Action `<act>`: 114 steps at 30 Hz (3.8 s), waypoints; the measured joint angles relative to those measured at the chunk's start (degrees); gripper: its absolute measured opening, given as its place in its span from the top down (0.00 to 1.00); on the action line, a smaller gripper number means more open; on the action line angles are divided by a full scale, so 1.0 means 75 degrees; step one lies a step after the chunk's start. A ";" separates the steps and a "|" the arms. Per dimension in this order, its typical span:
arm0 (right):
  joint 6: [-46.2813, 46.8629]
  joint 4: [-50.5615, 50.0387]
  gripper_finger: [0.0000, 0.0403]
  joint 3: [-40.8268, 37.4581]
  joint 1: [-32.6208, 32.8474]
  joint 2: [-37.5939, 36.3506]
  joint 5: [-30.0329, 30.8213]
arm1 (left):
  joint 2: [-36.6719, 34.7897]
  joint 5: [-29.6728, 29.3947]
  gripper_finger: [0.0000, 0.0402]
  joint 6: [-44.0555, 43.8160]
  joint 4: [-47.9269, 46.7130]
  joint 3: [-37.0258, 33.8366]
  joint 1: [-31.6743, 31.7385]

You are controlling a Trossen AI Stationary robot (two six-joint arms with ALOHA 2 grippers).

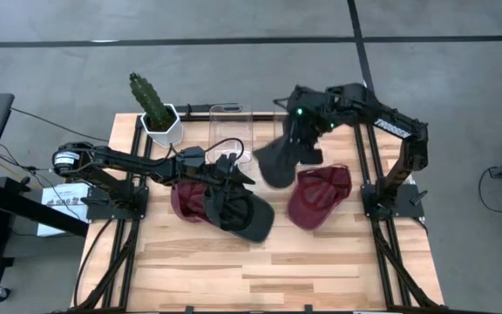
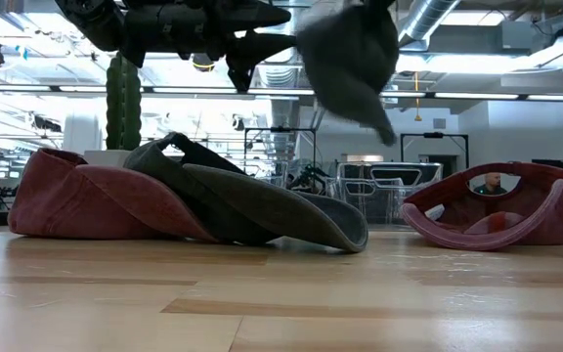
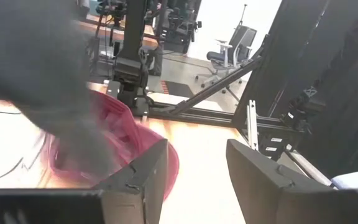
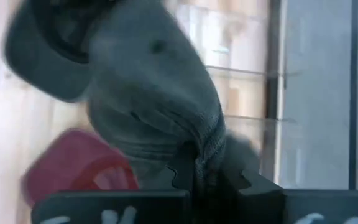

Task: Pick & Place hat
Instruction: Put the right black cap into the transparent bin, then put the black cap into the transparent bin

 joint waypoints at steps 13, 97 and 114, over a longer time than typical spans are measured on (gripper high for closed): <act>-0.0958 0.0033 0.97 -0.0006 -0.1890 0.0000 -0.0199 | 0.0000 0.0000 0.60 0.0000 0.0000 -0.0003 0.0000; -0.2460 0.1865 0.38 -0.1507 -0.3703 0.0928 0.0607 | 0.0000 -0.0001 0.60 0.0117 0.0128 -0.0009 0.0000; -0.0167 0.1859 0.38 -0.1498 -0.2453 -0.0917 -0.0534 | -0.0047 -0.0006 0.60 -0.0518 0.0638 -0.0009 -0.0105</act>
